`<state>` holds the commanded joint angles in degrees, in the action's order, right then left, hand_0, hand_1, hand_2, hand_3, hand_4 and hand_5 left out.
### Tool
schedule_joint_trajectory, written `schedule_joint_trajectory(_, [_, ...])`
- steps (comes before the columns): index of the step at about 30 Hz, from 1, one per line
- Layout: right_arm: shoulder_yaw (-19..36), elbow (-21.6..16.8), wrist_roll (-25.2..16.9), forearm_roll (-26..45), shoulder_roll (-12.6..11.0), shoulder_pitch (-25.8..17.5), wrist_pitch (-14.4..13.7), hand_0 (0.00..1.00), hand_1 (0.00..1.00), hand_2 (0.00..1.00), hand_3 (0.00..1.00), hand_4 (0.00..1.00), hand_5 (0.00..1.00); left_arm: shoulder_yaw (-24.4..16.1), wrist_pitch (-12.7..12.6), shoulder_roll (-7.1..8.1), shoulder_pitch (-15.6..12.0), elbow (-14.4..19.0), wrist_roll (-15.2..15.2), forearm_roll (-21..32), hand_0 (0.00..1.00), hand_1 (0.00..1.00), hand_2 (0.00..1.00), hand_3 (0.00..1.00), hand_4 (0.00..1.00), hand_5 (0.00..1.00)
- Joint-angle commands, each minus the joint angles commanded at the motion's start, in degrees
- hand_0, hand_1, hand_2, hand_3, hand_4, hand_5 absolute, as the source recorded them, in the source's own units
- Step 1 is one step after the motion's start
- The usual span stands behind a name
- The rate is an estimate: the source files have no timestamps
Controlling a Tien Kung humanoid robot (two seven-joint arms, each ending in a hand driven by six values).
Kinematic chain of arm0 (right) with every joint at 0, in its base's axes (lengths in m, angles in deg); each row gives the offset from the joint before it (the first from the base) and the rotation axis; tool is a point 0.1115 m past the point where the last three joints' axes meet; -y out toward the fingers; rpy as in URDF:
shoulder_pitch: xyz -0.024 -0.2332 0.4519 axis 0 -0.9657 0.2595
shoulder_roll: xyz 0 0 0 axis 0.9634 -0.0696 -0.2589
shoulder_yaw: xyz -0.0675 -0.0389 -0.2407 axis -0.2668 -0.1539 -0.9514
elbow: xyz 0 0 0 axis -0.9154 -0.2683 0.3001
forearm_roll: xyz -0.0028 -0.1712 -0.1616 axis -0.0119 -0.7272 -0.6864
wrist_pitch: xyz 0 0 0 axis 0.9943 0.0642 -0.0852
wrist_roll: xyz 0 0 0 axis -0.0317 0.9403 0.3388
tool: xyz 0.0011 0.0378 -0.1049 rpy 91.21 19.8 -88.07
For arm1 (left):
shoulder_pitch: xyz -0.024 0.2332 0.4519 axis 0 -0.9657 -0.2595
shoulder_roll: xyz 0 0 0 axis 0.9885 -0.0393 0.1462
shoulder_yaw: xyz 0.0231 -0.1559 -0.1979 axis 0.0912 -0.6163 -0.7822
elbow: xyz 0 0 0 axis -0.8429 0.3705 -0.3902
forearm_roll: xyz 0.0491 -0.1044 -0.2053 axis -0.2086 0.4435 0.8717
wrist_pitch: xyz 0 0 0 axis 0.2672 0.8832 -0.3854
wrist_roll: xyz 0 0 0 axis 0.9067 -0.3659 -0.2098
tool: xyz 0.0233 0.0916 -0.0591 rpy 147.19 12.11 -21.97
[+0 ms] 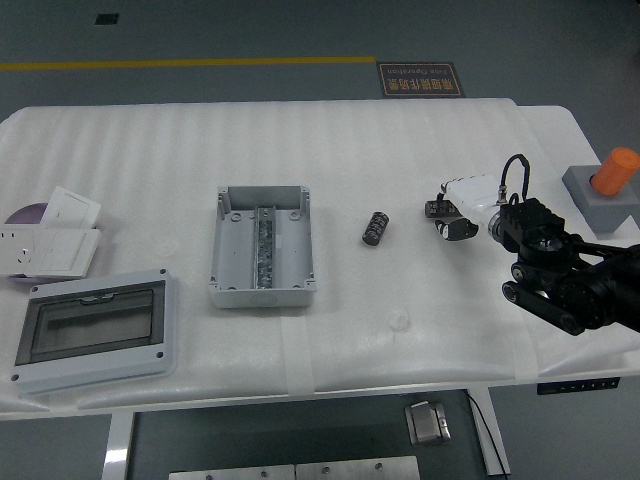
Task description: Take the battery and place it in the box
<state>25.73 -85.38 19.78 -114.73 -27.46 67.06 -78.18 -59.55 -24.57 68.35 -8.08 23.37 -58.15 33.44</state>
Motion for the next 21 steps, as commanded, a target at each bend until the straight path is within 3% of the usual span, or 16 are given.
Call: schedule_joint_trajectory(21, [-2.2, 0.2, -1.8, 0.6, -0.3, -0.2, -2.5, 0.498, 0.647, 0.690, 0.712, 0.499, 0.408, 0.1, -0.2, 0.07, 0.2, 0.0, -0.6, 0.0, 0.678, 0.690, 0.562, 0.584, 0.650, 0.451])
